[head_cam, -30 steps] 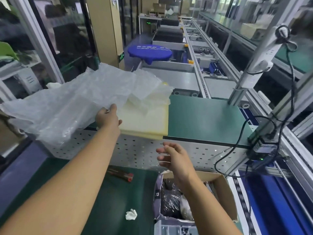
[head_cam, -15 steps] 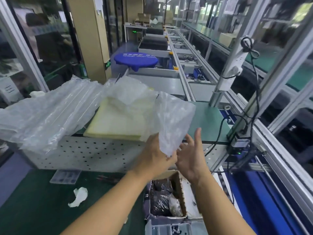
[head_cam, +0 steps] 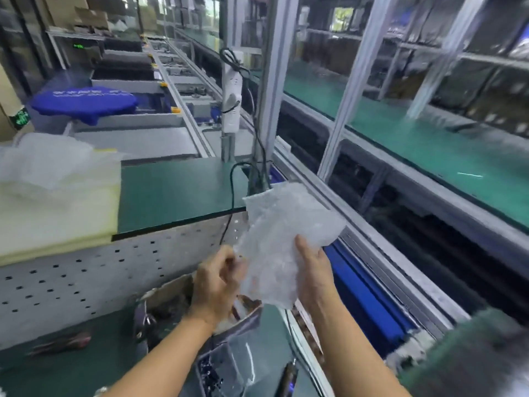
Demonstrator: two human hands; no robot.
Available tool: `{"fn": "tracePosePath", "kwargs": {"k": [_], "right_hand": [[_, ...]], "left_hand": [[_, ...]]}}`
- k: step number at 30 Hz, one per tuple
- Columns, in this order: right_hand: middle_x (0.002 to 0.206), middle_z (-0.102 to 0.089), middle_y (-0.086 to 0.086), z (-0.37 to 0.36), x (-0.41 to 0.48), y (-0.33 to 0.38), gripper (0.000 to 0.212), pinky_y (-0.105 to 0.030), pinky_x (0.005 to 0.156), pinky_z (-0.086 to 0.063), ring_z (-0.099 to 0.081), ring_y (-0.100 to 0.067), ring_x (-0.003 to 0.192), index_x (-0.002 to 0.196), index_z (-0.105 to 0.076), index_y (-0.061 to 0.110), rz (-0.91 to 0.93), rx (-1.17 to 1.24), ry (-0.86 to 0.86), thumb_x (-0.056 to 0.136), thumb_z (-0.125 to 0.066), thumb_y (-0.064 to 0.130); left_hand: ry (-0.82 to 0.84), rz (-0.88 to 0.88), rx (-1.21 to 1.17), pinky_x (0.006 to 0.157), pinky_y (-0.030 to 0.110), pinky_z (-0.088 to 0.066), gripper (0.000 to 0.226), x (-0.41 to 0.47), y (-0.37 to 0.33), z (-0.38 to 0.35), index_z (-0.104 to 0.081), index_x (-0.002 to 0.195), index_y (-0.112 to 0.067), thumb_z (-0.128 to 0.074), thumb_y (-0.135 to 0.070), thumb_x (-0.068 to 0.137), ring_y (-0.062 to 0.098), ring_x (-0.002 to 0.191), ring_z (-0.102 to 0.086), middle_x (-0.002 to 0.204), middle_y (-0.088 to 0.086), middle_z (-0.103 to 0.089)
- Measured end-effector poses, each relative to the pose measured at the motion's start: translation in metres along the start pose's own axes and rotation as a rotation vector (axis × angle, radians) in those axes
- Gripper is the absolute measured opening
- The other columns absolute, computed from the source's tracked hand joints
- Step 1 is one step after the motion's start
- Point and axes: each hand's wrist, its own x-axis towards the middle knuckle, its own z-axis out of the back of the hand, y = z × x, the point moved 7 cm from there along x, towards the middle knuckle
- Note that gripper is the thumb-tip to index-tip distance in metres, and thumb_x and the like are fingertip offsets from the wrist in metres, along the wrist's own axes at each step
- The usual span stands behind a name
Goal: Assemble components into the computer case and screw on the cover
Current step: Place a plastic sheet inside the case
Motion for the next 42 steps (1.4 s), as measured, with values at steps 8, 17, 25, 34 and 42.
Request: {"fn": "tracePosePath", "kwargs": {"k": [8,17,25,34,42], "right_hand": [[0.106,-0.077,0.007,0.140,-0.040,0.054,0.041,-0.039,0.079,-0.061,-0.076,-0.013,0.087,0.112,-0.063,0.033,0.096,-0.440,-0.170,0.081,-0.082,0.050],[0.136,-0.037,0.005,0.299,-0.131,0.139,0.059,-0.029,0.104,-0.040,-0.045,-0.014,0.122,0.134,-0.037,0.029,0.437,-0.662,-0.674,0.089,-0.075,0.029],[0.125,-0.064,0.028,0.391,-0.209,0.161,0.069,-0.019,0.092,-0.050,-0.062,0.003,0.113,0.137,-0.044,0.046,0.256,-0.499,-0.424,0.078,-0.068,0.073],[0.117,-0.075,0.000,0.541,-0.311,0.189,0.041,-0.051,0.095,-0.057,-0.073,-0.026,0.105,0.135,-0.060,0.028,0.318,0.082,-0.806,0.094,-0.066,0.028],[0.111,-0.077,-0.010,0.579,-0.344,0.206,0.027,-0.049,0.081,-0.062,-0.075,-0.032,0.099,0.121,-0.067,0.021,0.211,0.010,-0.728,0.099,-0.053,0.019]], "left_hand": [[0.168,0.655,-0.712,0.068,0.017,-0.053,0.020,0.005,-0.026,-0.148,-0.053,0.117,-0.029,-0.056,-0.031,0.098,-0.004,0.080,-0.067,0.103,-0.011,-0.065],[0.659,0.665,-0.726,0.057,0.033,-0.055,0.026,-0.085,-0.120,-0.313,-0.071,0.107,-0.007,-0.074,-0.018,0.084,0.027,0.076,-0.070,0.098,0.016,-0.074],[1.016,0.479,-0.625,0.074,0.035,-0.059,0.029,-0.175,-0.227,-0.432,-0.071,0.112,-0.023,-0.074,-0.020,0.084,0.023,0.099,-0.072,0.111,0.004,-0.074],[0.825,0.642,-0.595,0.071,0.039,-0.055,0.022,-0.224,-0.260,-0.498,-0.070,0.096,-0.010,-0.052,-0.001,0.089,0.030,0.084,-0.070,0.094,0.011,-0.074],[1.138,0.512,-0.424,0.101,0.030,-0.035,0.104,-0.230,-0.254,-0.525,-0.021,0.153,-0.042,-0.084,-0.047,0.070,0.005,0.128,-0.044,0.146,-0.015,-0.039]]}}
